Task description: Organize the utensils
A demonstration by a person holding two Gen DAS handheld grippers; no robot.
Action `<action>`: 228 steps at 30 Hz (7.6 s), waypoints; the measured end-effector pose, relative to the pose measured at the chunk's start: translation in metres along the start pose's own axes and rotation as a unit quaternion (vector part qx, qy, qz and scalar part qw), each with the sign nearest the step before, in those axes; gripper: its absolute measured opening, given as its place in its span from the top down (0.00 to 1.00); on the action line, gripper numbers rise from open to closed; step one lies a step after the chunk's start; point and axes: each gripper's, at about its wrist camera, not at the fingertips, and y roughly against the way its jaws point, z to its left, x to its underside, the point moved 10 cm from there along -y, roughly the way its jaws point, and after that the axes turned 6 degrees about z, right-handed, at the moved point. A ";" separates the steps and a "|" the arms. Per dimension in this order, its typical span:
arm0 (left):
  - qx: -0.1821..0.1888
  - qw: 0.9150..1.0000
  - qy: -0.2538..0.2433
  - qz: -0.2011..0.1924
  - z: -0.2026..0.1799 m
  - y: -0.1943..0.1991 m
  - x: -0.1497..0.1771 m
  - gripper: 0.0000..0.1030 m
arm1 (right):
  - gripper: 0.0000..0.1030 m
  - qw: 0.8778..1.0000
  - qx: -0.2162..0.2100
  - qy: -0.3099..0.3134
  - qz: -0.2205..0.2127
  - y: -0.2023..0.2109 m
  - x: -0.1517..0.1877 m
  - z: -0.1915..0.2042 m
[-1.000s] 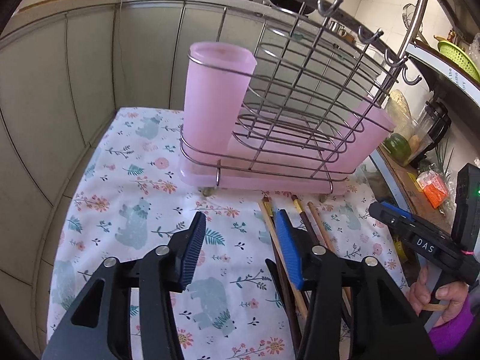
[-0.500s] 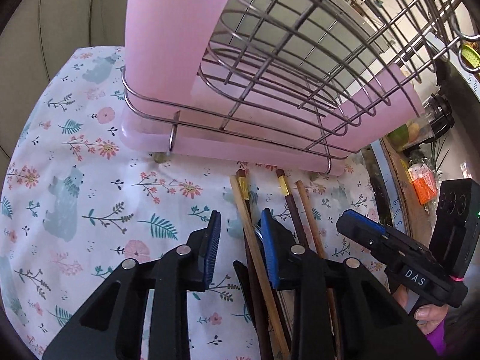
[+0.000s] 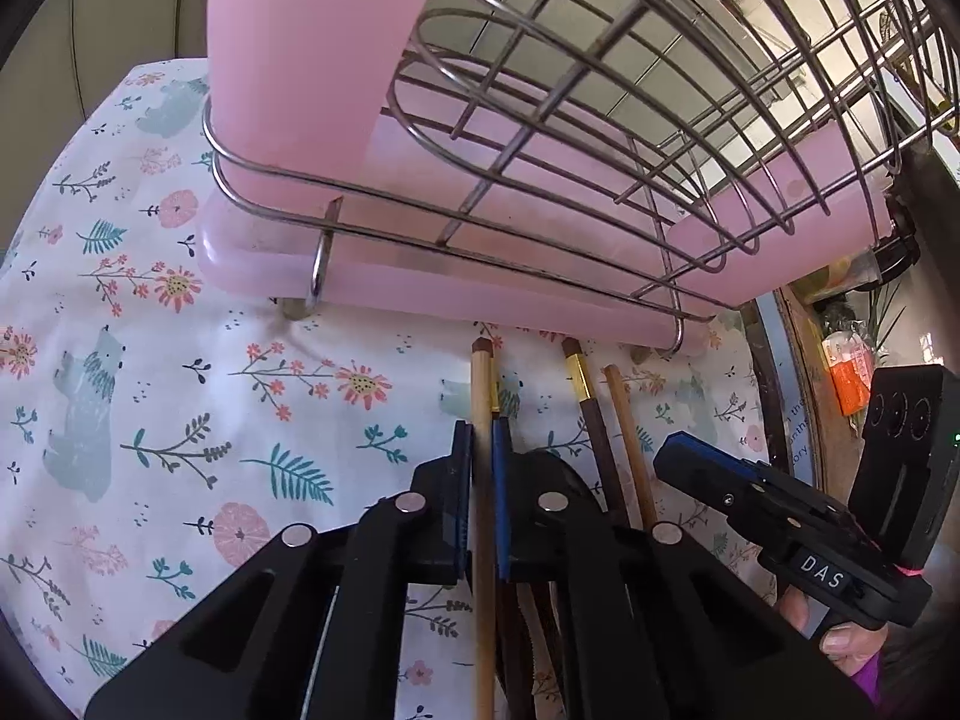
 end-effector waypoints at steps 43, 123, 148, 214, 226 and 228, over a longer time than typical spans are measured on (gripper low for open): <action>-0.131 0.989 -0.059 0.041 0.044 0.043 0.017 0.94 | 0.94 0.998 0.045 0.028 0.032 -0.006 0.001 0.012; -0.072 0.930 0.004 -0.362 0.021 0.271 -0.103 0.65 | 0.72 0.947 0.083 0.071 -0.303 0.187 -0.137 0.031; -0.045 0.994 -0.019 -0.097 0.010 0.088 0.011 0.65 | 0.72 0.991 0.040 0.036 -0.126 0.076 -0.008 0.013; -0.105 0.994 0.032 0.010 0.066 0.017 -0.012 0.91 | 0.93 0.993 0.092 0.020 0.077 -0.041 0.000 -0.002; -0.080 0.995 0.053 -0.006 0.071 0.019 -0.001 0.91 | 0.93 0.991 0.112 0.031 0.070 -0.049 -0.006 0.005; -0.078 0.996 0.052 -0.011 0.072 0.021 0.001 0.91 | 0.93 0.991 0.115 0.034 0.062 -0.050 -0.005 0.008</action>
